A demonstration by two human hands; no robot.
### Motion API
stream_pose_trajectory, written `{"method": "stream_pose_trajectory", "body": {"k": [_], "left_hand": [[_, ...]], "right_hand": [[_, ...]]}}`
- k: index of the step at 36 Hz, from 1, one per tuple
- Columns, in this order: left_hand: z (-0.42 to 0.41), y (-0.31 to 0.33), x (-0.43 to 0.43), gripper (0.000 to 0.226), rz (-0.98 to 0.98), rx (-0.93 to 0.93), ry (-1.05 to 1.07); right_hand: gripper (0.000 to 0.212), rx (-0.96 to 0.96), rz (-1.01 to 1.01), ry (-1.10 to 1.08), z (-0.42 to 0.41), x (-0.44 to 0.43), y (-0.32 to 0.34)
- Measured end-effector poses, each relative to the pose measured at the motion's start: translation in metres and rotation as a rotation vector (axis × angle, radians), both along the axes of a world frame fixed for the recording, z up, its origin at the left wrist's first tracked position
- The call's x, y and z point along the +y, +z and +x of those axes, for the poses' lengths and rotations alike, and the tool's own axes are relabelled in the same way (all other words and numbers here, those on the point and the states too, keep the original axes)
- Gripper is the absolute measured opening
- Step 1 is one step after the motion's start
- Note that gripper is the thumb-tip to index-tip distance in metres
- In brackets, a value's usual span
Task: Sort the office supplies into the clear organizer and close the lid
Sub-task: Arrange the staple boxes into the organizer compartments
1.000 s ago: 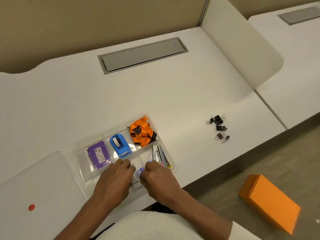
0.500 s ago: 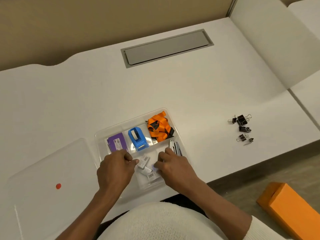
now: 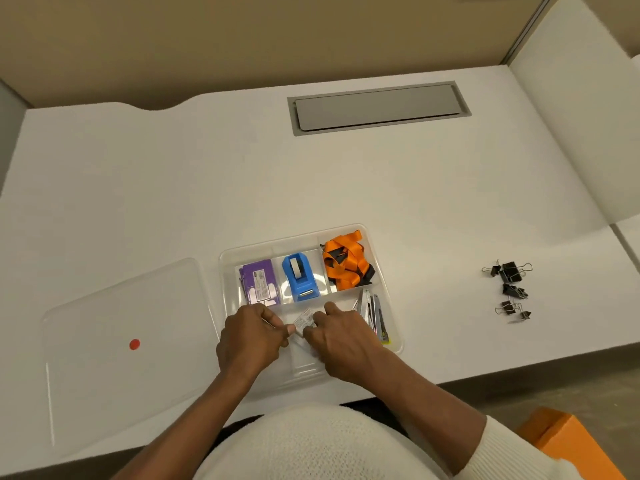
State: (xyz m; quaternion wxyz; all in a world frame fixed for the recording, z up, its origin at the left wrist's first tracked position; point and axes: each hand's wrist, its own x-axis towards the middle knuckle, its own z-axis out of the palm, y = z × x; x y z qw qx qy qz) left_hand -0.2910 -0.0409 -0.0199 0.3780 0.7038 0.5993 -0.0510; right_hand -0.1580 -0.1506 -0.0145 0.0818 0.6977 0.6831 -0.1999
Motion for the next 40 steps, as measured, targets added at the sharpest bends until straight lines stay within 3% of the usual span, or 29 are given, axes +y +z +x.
{"method": "stream_pose_trajectory", "body": {"k": [7, 16, 22, 30, 34, 40], "left_hand": [[-0.003, -0.001, 0.007, 0.030, -0.087, -0.022, -0.001], [-0.003, 0.000, 0.012, 0.026, -0.089, -0.015, -0.059], [-0.005, -0.001, 0.007, 0.012, -0.087, -0.029, -0.095], [-0.013, -0.002, 0.008, 0.013, -0.024, 0.012, -0.142], [-0.015, -0.005, 0.007, 0.010, -0.026, -0.016, -0.120], [-0.010, -0.005, 0.006, 0.016, -0.015, -0.071, -0.117]], "right_hand": [[0.066, -0.015, 0.011, -0.137, 0.007, 0.000, 0.001], [0.039, -0.121, -0.019, -0.112, -0.004, 0.000, 0.006], [0.058, -0.061, 0.041, -0.156, -0.009, 0.011, 0.002], [0.038, -0.158, 0.024, -0.034, -0.021, 0.023, -0.007], [0.038, -0.177, 0.012, -0.116, -0.025, 0.019, -0.001], [0.046, -0.049, -0.013, -0.201, -0.026, 0.020, -0.006]]}}
